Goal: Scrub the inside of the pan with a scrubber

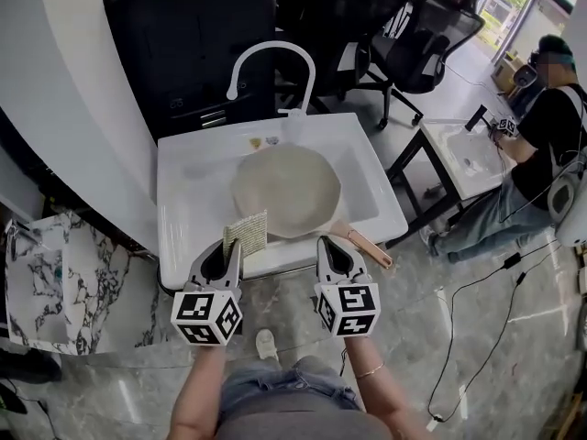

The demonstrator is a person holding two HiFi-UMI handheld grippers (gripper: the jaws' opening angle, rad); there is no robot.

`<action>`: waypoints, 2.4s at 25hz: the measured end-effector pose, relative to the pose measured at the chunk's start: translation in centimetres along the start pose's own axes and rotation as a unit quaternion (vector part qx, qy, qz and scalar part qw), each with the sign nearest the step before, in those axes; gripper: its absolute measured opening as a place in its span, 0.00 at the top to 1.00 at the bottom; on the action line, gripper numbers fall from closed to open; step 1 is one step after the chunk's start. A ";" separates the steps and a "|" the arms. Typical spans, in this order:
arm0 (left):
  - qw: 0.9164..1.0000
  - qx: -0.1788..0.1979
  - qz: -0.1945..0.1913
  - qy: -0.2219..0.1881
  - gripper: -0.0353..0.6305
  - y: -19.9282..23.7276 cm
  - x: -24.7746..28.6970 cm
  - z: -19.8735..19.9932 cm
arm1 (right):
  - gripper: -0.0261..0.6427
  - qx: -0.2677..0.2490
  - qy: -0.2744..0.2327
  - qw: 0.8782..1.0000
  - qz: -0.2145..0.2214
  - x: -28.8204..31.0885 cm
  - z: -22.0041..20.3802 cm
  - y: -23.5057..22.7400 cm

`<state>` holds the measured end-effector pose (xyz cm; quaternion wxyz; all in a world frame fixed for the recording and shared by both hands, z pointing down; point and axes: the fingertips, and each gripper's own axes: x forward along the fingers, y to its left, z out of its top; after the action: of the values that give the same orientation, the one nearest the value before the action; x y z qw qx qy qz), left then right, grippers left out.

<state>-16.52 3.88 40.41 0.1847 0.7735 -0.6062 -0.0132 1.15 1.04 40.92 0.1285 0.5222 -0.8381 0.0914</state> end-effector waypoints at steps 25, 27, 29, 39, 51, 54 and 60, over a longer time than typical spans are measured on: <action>0.998 -0.017 -0.022 0.056 0.85 0.1 12.2 -0.6 | 0.95 0.009 0.026 0.999 -0.023 8.6 1.1 -6.3; 0.997 -0.015 -0.027 0.066 0.85 -0.5 13.4 -1.0 | 0.95 0.015 0.029 0.999 -0.028 9.0 1.0 -7.2; 0.997 -0.013 -0.031 0.074 0.85 -1.2 14.5 -1.4 | 0.95 0.019 0.030 0.999 -0.032 9.3 0.9 -8.1; 0.993 -0.015 -0.052 0.108 0.85 -4.6 17.7 -3.6 | 0.95 0.036 0.037 0.998 -0.049 9.9 0.2 -11.3; 0.985 0.006 -0.039 0.166 0.85 -5.7 16.8 -8.3 | 0.95 0.034 0.048 0.998 -0.032 10.1 -0.6 -10.8; 0.984 0.015 -0.030 0.174 0.85 -5.1 16.3 -8.7 | 0.95 0.030 0.047 0.998 -0.027 10.1 -0.5 -10.3; 0.982 0.030 -0.002 0.184 0.85 -3.1 15.1 -8.9 | 0.95 0.023 0.047 0.999 -0.013 10.4 -0.3 -9.2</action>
<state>-7.49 -7.35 50.90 0.2697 0.7692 -0.5604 0.1470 5.08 -11.82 44.61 0.1563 0.5315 -0.8217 0.1335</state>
